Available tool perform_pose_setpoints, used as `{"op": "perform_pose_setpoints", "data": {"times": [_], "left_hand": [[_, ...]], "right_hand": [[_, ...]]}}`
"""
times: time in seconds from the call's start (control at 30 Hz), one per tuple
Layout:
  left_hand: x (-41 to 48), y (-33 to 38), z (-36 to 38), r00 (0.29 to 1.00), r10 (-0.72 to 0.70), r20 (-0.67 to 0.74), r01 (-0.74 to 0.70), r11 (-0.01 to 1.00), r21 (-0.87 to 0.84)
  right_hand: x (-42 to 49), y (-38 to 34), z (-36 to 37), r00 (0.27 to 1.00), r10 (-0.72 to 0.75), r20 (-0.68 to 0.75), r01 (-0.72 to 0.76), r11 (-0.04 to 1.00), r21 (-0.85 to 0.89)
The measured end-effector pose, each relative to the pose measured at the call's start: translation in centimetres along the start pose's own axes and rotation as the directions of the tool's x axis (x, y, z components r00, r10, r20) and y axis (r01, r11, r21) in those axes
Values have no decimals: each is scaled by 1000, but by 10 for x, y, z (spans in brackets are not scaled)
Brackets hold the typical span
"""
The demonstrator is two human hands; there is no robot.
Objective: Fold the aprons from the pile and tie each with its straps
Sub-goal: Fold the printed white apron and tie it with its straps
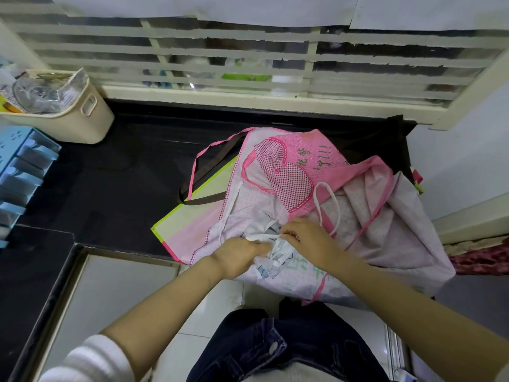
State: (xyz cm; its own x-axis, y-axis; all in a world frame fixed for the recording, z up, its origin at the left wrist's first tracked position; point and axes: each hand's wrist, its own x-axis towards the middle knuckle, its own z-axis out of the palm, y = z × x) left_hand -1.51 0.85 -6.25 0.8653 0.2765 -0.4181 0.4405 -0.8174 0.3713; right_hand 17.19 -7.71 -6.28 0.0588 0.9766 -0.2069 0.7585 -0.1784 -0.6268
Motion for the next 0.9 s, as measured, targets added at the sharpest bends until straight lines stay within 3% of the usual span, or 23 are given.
{"op": "perform_pose_setpoints", "data": {"times": [0.1, 0.23, 0.37, 0.5, 0.6, 0.67, 0.73, 0.9], "left_hand": [[0, 1, -5, 999, 5, -50, -6, 1000, -15], [1, 4, -16, 973, 39, -227, -41, 999, -5], [4, 4, -25, 955, 24, -295, -28, 1000, -10], [7, 8, -33, 940, -3, -341, 8, 1000, 12], [12, 13, -38, 941, -43, -334, 46, 999, 2], [16, 16, -42, 945, -75, -319, 73, 997, -18], [19, 18, -44, 945, -83, -316, 83, 996, -12], [27, 23, -50, 949, -102, -299, 76, 992, -98]], "right_hand": [[0, -3, 1, 997, -19, -79, 18, 1000, -4], [1, -8, -4, 995, 12, -98, -2, 995, 99], [2, -8, -13, 990, 140, -32, -127, 954, 270], [1, -15, -28, 980, 198, 17, -193, 927, 323], [-2, -24, -36, 978, 136, 155, -183, 920, 346], [-3, -23, -31, 979, 65, 191, -112, 962, 248], [-2, -20, -24, 983, 82, 162, -98, 991, 91], [1, -26, -23, 997, 73, 20, -73, 997, 33]]}}
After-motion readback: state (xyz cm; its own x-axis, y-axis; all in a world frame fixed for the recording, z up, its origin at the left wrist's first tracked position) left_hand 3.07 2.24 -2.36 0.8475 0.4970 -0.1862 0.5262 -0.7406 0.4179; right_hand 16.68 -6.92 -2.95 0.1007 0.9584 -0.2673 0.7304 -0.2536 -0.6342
